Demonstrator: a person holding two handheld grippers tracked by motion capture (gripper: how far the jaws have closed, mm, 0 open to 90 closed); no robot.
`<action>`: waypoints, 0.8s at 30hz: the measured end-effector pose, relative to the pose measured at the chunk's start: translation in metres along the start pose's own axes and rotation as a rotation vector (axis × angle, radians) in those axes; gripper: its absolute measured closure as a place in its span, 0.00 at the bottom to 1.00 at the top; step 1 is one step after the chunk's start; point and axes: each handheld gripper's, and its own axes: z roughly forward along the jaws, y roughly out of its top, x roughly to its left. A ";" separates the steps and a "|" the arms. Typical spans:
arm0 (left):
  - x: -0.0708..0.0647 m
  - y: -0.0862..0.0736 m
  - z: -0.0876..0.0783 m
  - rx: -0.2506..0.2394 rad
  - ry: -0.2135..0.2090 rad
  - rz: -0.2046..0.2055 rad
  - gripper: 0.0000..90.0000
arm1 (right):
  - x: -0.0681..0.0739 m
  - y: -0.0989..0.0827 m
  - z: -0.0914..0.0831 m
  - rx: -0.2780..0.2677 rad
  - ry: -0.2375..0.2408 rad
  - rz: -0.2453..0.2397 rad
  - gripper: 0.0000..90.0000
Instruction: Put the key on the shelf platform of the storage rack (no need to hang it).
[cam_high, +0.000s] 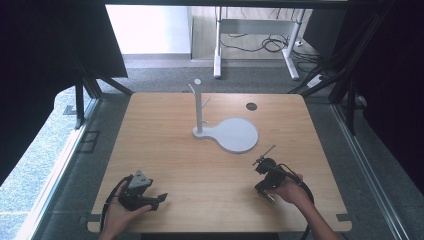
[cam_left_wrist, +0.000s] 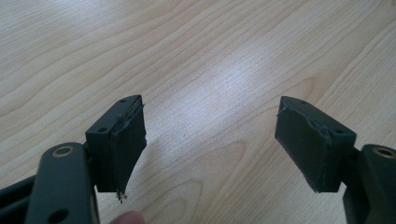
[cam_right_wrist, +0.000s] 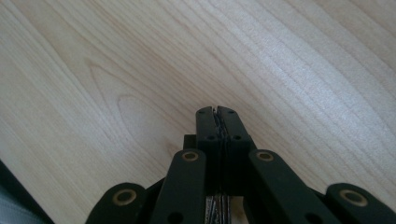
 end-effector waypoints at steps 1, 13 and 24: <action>0.000 0.000 0.000 0.000 0.000 0.000 0.28 | 0.000 0.000 0.000 0.004 0.001 -0.003 0.99; 0.000 0.000 0.000 0.000 0.003 0.000 0.28 | -0.001 -0.002 -0.006 0.018 -0.003 -0.010 1.00; 0.000 0.000 0.000 0.001 0.003 0.000 0.28 | -0.005 -0.003 -0.028 -0.010 -0.016 -0.009 1.00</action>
